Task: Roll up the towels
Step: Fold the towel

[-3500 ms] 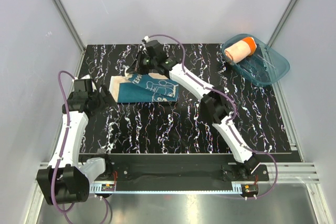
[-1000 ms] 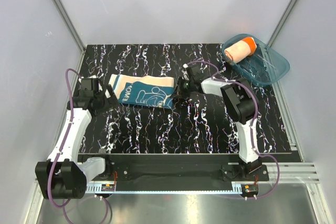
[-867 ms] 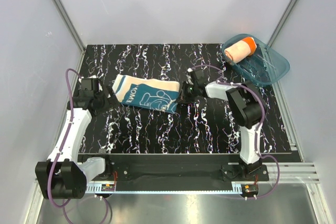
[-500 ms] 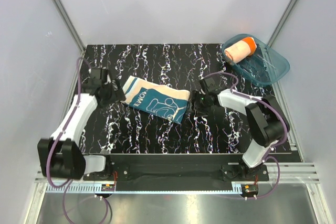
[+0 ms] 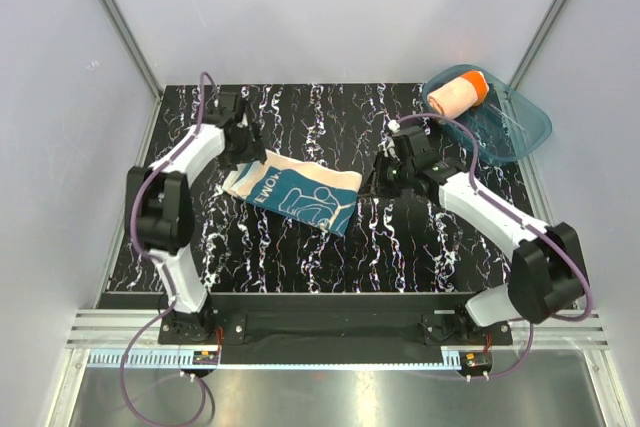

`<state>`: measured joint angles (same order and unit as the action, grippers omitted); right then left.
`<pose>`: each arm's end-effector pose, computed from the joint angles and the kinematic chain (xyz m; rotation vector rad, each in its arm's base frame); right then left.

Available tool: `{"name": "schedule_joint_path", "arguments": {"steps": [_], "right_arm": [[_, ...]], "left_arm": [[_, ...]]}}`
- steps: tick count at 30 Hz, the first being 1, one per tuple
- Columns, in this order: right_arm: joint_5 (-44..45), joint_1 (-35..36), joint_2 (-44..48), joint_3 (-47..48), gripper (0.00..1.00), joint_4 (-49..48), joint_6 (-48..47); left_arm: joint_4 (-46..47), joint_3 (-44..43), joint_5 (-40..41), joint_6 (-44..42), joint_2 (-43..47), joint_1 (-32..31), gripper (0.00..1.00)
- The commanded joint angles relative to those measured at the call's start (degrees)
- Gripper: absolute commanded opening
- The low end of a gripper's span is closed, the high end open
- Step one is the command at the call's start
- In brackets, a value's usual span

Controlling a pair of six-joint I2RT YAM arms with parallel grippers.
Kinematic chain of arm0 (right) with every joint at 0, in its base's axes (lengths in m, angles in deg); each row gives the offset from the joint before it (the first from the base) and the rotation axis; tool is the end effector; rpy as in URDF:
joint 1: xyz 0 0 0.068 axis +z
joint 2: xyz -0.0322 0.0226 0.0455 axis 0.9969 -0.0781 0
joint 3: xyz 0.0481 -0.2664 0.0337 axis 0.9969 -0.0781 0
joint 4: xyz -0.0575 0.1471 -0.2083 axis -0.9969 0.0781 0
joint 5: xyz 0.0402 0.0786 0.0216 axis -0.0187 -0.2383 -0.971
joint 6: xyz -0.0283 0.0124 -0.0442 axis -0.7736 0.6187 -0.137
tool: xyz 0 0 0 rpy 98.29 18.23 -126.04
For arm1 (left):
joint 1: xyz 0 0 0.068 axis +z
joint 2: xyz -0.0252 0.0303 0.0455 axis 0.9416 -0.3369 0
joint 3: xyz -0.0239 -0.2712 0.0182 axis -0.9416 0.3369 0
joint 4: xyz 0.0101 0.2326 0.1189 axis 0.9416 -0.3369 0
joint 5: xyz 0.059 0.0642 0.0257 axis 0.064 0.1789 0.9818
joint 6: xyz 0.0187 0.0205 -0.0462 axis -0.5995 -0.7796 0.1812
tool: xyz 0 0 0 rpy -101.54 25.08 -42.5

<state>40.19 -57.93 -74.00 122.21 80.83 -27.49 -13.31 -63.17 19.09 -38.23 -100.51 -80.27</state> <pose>0.2661 0.1493 0.2631 -0.0187 2.5004 0.7824 0.3813 -0.0660 0.2324 -0.3080 2.6366 -0.1560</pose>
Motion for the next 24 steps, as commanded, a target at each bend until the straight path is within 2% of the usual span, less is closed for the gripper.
{"name": "schedule_joint_path", "arguments": {"steps": [1,5,14,24], "right_arm": [[-10.10,1.84,-3.93,-1.73,0.00,-9.38,3.34],[-15.37,4.04,-10.15,-4.02,0.00,-19.38,6.07],[-16.87,5.01,-21.41,-12.45,0.00,-33.19,14.15],[-18.19,5.01,-25.73,-15.01,0.00,-36.37,15.39]], "left_arm": [[2.16,-5.77,-1.17,-0.48,-4.16,-1.64,0.77],[2.33,-8.68,-1.17,-1.10,-7.77,-2.08,0.76],[2.42,-12.54,-0.64,-2.41,-12.78,-2.09,0.73],[5.23,-12.72,-2.84,-4.00,-16.56,-2.26,0.68]]}}
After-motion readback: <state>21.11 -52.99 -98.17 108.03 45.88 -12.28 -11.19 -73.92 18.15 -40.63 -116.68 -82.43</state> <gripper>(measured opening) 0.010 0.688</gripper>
